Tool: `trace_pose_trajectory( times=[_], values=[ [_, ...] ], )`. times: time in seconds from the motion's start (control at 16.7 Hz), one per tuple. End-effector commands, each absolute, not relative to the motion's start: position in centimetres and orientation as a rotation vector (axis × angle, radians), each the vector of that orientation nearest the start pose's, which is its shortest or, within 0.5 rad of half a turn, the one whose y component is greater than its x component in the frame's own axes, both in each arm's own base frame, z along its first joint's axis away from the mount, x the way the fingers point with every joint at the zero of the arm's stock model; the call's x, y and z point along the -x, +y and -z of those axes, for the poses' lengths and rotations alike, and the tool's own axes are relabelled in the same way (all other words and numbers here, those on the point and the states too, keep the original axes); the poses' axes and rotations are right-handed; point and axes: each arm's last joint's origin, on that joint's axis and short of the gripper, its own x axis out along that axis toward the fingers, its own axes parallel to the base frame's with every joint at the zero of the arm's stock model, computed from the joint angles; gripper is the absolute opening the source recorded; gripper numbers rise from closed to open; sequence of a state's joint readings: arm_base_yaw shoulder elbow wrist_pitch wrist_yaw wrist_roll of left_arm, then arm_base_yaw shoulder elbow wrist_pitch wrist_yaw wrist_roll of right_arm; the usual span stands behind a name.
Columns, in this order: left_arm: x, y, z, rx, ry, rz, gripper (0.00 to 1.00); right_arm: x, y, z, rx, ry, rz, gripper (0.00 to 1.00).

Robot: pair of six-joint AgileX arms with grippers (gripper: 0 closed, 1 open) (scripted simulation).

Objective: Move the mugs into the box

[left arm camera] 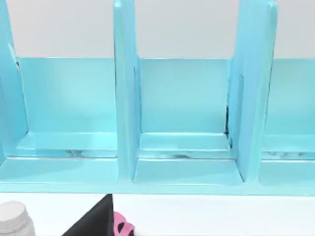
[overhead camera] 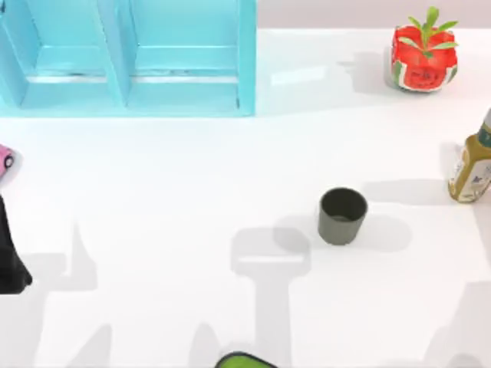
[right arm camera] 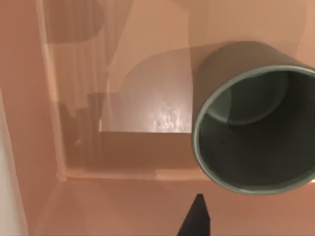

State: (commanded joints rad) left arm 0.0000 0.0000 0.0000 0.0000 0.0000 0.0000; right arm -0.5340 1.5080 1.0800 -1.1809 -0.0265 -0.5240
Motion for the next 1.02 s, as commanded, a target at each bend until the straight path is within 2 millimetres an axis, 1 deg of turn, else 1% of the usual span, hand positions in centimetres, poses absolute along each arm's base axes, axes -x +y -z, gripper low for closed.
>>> trace_pose_trajectory(
  times=[0.18, 0.24, 0.78, 0.9, 1.02],
  values=[
    [-10.6, -0.1, -16.0, 0.0, 0.0, 0.0, 1.0, -21.9, -12.7, -21.7, -0.043, 1.59, -0.024, 0.98],
    [-10.6, -0.1, -16.0, 0.0, 0.0, 0.0, 1.0, -21.9, -12.7, -21.7, -0.043, 1.59, -0.024, 1.0],
    [-10.6, -0.1, -16.0, 0.0, 0.0, 0.0, 1.0, -22.0, -12.6, -21.9, -0.041, 1.588, -0.026, 1.0],
    [-10.6, -0.1, -16.0, 0.0, 0.0, 0.0, 1.0, -22.1, -12.7, -22.7, -0.042, 1.585, -0.031, 1.0],
    [-10.6, -0.1, -16.0, 0.0, 0.0, 0.0, 1.0, -22.4, -13.0, -24.5, -0.043, 1.589, -0.028, 1.0]
  ],
)
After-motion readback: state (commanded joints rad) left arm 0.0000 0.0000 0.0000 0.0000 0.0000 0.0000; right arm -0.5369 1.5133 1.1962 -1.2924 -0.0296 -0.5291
